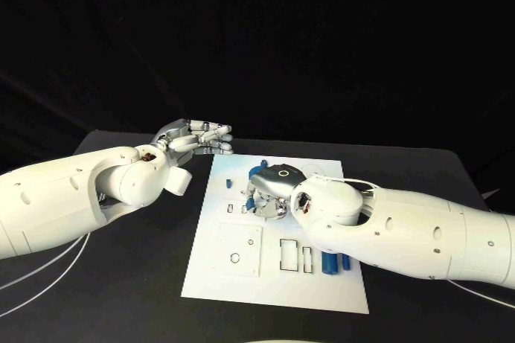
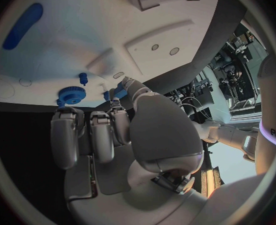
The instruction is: Assemble the parts on the task board
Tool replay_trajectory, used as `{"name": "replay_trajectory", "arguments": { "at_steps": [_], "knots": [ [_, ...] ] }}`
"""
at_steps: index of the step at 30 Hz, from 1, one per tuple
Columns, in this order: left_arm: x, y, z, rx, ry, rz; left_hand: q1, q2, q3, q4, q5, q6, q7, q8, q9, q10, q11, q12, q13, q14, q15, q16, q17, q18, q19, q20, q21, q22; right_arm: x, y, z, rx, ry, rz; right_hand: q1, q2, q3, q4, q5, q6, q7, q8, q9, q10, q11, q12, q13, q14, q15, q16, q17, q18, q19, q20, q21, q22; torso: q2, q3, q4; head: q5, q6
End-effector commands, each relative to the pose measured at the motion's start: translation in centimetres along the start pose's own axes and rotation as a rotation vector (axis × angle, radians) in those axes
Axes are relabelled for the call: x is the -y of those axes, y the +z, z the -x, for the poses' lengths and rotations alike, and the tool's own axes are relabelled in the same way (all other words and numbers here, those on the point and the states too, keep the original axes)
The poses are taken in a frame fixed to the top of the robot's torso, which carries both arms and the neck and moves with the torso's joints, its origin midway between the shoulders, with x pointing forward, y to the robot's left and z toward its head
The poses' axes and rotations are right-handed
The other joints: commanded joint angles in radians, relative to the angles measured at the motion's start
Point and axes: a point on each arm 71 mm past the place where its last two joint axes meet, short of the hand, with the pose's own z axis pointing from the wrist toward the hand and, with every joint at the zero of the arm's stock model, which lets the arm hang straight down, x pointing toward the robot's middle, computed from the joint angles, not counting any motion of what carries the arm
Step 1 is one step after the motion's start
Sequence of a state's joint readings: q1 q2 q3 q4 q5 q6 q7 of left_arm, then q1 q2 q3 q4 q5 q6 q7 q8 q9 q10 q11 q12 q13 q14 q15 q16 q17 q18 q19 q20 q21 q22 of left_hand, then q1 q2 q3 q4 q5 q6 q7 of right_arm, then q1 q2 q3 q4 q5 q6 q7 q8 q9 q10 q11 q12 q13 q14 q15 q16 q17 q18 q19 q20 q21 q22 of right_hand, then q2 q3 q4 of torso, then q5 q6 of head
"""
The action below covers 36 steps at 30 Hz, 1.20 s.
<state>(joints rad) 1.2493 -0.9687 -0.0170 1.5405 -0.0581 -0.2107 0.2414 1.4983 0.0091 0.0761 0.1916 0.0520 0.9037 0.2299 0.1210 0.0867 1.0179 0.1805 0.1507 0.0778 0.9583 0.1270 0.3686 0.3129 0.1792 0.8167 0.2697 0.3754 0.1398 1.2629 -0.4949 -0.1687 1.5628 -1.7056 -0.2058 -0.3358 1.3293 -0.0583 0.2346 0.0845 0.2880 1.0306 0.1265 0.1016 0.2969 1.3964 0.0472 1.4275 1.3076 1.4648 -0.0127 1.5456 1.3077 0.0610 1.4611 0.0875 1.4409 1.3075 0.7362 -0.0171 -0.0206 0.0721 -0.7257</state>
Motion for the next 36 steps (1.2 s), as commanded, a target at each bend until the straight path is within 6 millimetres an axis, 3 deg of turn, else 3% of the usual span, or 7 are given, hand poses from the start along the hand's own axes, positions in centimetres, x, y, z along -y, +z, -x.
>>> {"name": "replay_trajectory", "arguments": {
  "at_steps": [1,12,36],
  "knots": [
    [0.1,0.0,-0.3,-0.023,-0.007,-0.003,-0.012,0.0,0.0,0.003,-0.002,-0.005,0.006,0.003,0.001,-0.004,-0.004,0.002,0.002,0.008,0.001,-0.006,-0.001,0.004,0.003,0.005,-0.007,-0.002,-0.2,0.2,-0.2,-0.031,-0.122,-0.023,-0.001,0.005,0.004,-0.002,-0.003,0.006,0.001,0.002,0.001,0.004,0.0,0.005,0.026,0.096,-0.009,0.005,0.222,-0.019,0.007,0.001,0.006,0.129,0.002,0.0002,-0.0003,0.0,-0.002],
    [0.1,0.1,-0.4,-0.026,-0.007,-0.002,-0.012,0.0,0.0,0.003,-0.002,-0.005,0.006,0.003,0.001,-0.004,-0.004,0.002,0.002,0.008,0.001,-0.006,-0.001,0.004,0.003,0.005,-0.007,-0.002,-1.3,0.8,-0.4,-0.034,-0.233,-0.018,-0.002,0.005,0.004,-0.001,-0.004,0.007,-0.001,0.002,0.001,0.005,-0.001,0.005,0.027,0.096,-0.01,0.005,0.222,-0.02,0.008,0.001,0.007,0.131,0.002,0.0017,-0.0002,0.004,-0.007],
    [0.1,0.0,-0.4,-0.025,-0.007,-0.001,-0.013,-0.001,0.0,0.003,-0.003,-0.006,0.006,0.003,0.002,-0.005,-0.004,0.003,0.002,0.008,0.001,-0.007,-0.001,0.004,0.003,0.005,-0.007,-0.002,-1.8,1.1,-0.7,-0.073,-0.321,-0.025,-0.006,0.003,0.005,0.0,-0.007,0.01,-0.004,0.003,0.002,0.004,-0.003,0.004,0.025,0.095,-0.013,0.003,0.218,-0.019,0.007,-0.001,0.005,0.129,0.001,0.0012,-0.0008,0.011,-0.011]
  ]
}}
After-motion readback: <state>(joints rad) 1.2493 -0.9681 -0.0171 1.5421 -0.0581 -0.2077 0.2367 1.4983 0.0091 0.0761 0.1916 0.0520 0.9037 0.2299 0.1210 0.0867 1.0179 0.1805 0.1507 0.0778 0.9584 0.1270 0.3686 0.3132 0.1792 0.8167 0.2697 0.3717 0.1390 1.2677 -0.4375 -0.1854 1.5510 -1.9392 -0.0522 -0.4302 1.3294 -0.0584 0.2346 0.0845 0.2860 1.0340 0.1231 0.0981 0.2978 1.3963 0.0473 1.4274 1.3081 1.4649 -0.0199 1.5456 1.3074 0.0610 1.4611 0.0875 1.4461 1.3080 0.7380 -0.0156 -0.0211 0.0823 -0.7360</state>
